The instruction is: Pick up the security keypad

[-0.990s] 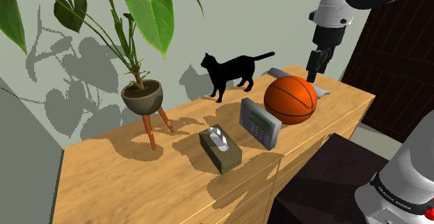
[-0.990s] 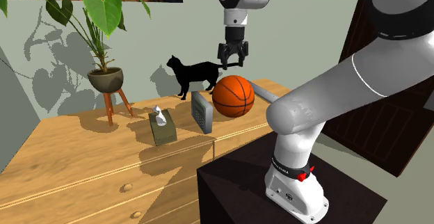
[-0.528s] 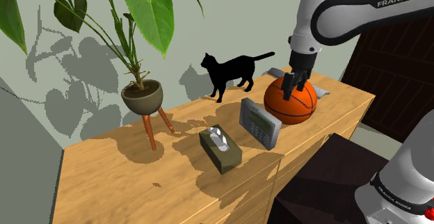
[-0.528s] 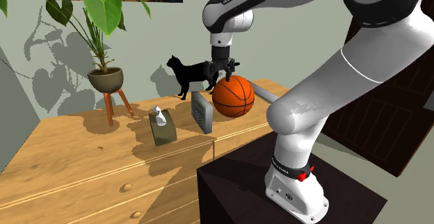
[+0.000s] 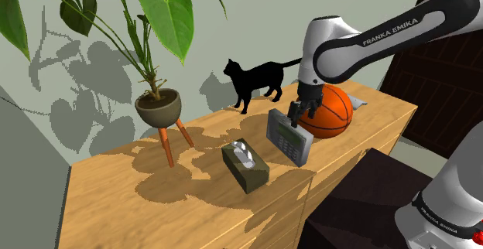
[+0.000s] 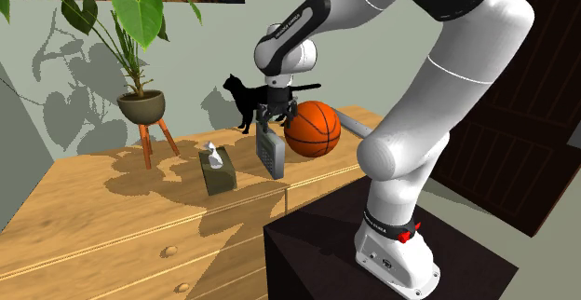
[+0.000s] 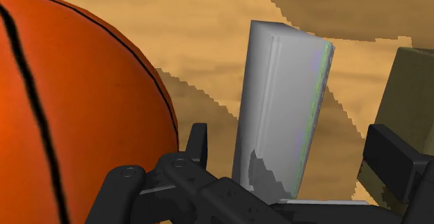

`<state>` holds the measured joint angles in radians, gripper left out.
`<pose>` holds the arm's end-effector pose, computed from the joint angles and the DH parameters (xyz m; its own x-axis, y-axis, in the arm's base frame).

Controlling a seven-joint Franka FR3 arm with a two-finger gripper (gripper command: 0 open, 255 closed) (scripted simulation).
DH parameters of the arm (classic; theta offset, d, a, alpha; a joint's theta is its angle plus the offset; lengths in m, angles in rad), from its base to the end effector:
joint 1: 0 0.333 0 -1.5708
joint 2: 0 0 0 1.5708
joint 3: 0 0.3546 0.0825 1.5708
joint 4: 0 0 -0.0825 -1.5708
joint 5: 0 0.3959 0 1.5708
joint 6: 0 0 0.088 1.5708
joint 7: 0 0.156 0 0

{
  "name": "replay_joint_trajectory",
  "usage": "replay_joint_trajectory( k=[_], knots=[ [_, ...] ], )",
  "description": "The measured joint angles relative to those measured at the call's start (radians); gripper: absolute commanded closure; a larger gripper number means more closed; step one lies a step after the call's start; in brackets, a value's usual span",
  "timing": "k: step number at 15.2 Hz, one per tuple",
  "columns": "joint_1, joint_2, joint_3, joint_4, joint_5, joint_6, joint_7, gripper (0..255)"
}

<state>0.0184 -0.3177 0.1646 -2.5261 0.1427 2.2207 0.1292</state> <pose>0.4167 0.0858 0.3696 0.9992 -0.0399 -0.0004 -0.0399 -0.9972 -0.0636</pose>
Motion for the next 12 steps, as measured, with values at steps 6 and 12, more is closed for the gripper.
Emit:
replay_joint_trajectory(
  k=[6, 12],
  knots=[
    [0.004, 0.102, 0.022, -0.010, 0.004, 0.119, 0.035, 0],
    [0.003, 0.150, 0.025, -0.032, 0.003, 0.189, 0.033, 255]
  ],
)
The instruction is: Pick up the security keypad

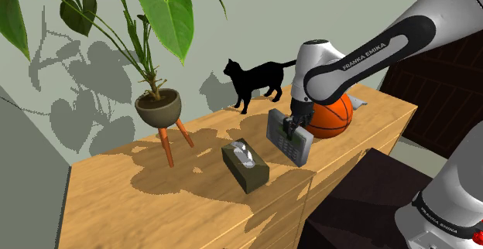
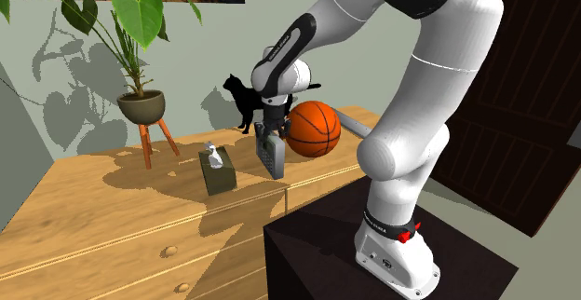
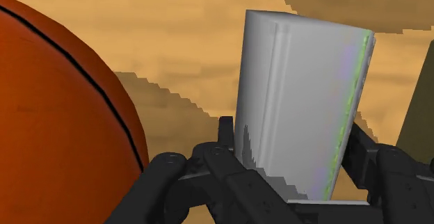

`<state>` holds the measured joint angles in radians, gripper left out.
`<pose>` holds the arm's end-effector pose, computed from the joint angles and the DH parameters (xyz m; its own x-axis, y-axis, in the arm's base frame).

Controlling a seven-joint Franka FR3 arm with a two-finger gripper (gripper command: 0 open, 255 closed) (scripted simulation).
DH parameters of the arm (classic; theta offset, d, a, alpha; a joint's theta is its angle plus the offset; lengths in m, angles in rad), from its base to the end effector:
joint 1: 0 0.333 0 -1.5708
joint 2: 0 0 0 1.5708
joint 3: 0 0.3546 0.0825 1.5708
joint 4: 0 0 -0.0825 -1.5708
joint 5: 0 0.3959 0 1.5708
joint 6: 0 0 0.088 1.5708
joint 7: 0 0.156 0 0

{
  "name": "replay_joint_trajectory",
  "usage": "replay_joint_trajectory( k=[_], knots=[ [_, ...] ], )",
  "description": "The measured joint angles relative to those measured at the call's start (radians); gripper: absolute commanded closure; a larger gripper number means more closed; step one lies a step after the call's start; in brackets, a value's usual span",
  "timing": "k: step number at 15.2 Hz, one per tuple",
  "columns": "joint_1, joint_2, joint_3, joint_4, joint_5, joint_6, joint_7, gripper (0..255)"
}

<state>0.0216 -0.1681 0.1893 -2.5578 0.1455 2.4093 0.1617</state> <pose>0.4333 0.0966 0.3082 0.9982 -0.0606 0.0036 -0.0602 -0.9958 -0.0690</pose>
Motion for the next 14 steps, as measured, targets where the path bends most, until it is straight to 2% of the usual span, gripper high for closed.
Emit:
replay_joint_trajectory(
  k=[9, 14],
  knots=[
    [0.000, 0.001, 0.001, 0.000, 0.000, 0.003, 0.001, 255],
    [0.001, -0.037, -0.002, 0.020, 0.001, -0.057, 0.003, 255]
  ],
)
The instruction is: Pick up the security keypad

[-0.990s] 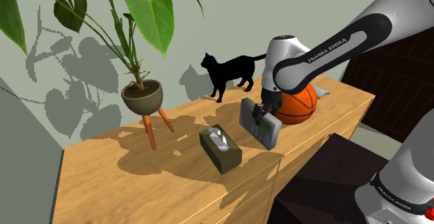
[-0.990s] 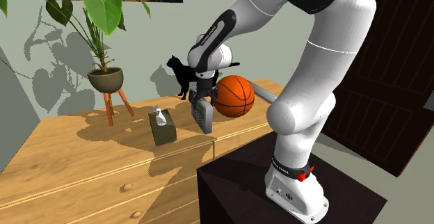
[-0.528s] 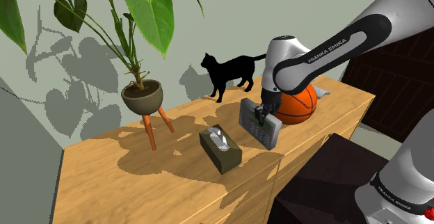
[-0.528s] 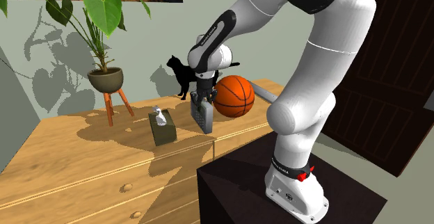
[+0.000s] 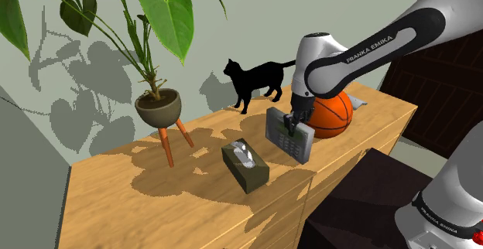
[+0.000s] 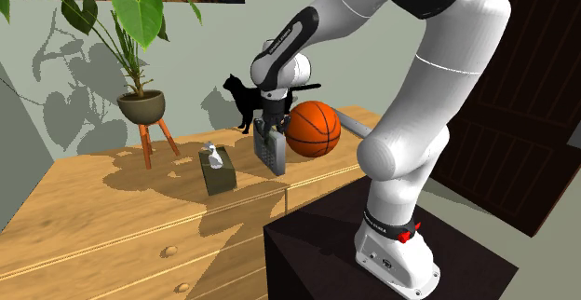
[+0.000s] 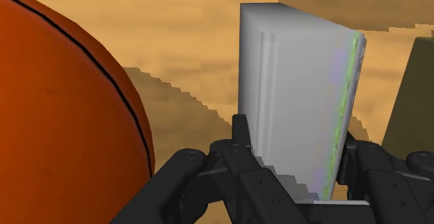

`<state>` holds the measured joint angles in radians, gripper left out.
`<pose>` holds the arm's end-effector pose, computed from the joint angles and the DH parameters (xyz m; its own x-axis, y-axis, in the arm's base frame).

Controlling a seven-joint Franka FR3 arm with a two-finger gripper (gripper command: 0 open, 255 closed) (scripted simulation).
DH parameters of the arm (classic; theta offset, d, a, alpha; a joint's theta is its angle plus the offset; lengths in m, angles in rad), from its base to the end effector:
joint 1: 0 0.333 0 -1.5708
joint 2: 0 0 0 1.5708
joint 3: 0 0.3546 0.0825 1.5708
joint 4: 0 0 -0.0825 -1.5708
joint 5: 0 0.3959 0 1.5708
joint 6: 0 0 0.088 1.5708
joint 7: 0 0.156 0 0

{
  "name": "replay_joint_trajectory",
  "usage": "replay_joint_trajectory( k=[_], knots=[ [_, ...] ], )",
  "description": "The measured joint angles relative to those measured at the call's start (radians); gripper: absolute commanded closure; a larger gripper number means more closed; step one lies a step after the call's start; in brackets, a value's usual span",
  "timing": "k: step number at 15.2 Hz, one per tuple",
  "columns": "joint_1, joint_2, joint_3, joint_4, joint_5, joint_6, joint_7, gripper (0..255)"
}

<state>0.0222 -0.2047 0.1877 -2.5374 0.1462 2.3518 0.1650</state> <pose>0.4326 0.0975 0.3276 0.9981 -0.0608 0.0028 -0.0605 -0.9958 -0.0689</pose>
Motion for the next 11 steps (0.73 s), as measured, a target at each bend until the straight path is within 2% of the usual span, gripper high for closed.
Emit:
replay_joint_trajectory(
  k=[11],
  knots=[
    [-0.001, -0.091, -0.009, 0.071, -0.002, -0.161, 0.005, 255]
  ],
)
